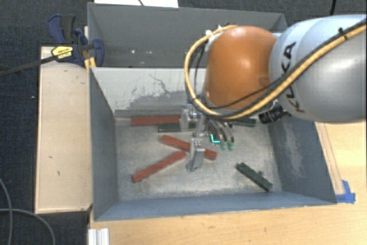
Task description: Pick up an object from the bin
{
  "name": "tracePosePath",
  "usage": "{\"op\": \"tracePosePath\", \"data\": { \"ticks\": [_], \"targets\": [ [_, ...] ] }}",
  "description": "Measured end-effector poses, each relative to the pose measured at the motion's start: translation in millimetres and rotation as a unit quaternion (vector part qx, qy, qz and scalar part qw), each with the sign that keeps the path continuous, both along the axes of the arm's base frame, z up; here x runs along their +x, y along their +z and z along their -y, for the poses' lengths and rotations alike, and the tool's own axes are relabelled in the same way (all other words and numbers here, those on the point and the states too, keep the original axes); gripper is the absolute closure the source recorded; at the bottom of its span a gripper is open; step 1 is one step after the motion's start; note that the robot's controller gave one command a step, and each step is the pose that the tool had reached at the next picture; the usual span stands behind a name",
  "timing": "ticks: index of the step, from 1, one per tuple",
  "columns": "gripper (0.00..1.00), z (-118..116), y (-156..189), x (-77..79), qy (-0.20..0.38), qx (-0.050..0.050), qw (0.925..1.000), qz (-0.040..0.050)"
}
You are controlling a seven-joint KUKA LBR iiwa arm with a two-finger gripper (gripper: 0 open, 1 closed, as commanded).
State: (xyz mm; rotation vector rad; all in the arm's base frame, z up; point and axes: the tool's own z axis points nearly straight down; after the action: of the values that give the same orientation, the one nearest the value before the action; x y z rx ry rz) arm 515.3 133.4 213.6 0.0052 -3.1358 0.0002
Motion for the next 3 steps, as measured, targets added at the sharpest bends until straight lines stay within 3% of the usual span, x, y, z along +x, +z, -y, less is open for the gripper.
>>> {"op": "tracePosePath", "data": {
  "ticks": [1,2,3],
  "targets": [
    [0.00,1,4,1.8,-0.002,0.001,1.0000,0.0039],
    [0.00,-4,-41,-6.4,-0.003,0.001,1.0000,0.0074],
    [0.00,-23,-95,13.7,0.056,0.001,0.9984,0.0063]
  ]
}}
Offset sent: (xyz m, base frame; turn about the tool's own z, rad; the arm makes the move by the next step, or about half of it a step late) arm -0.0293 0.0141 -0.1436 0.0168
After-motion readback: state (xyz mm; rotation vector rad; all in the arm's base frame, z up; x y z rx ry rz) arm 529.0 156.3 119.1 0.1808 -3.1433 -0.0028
